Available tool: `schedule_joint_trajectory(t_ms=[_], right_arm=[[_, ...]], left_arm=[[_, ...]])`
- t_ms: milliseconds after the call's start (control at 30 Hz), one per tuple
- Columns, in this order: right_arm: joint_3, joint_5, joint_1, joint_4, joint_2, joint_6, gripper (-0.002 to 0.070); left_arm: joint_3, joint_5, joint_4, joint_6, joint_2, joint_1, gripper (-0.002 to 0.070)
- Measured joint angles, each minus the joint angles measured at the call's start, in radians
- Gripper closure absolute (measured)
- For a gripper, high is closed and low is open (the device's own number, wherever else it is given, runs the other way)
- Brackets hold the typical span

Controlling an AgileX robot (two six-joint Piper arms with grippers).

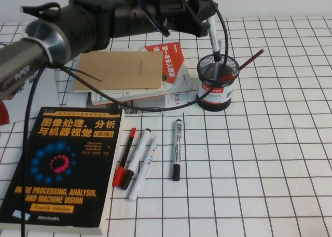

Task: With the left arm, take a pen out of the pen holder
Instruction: 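Take a marker out of the pen holder and lay it on the table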

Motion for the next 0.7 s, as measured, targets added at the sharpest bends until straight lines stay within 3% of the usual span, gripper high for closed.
schedule_joint_trajectory(t_ms=[133,233,367,533,700], right_arm=[[0.000,0.000,0.000,0.000,0.000,0.000,0.0693],[0.000,0.000,0.000,0.000,0.000,0.000,0.0692],[0.000,0.000,0.000,0.000,0.000,0.000,0.0693],[0.000,0.000,0.000,0.000,0.000,0.000,0.0693],[0.000,0.000,0.000,0.000,0.000,0.000,0.0692]], left_arm=[[0.000,0.002,0.135,-0.074,-0.078,0.000,0.0554],[0.000,0.011,0.309,-0.200,-0.154,0.000,0.0554],[-0.004,0.056,0.632,-0.464,-0.245,-0.006,0.0554],[-0.004,0.234,1.088,-0.908,-0.301,-0.021,0.0554],[-0.004,0.459,1.332,-1.188,-0.290,-0.021,0.0554]])
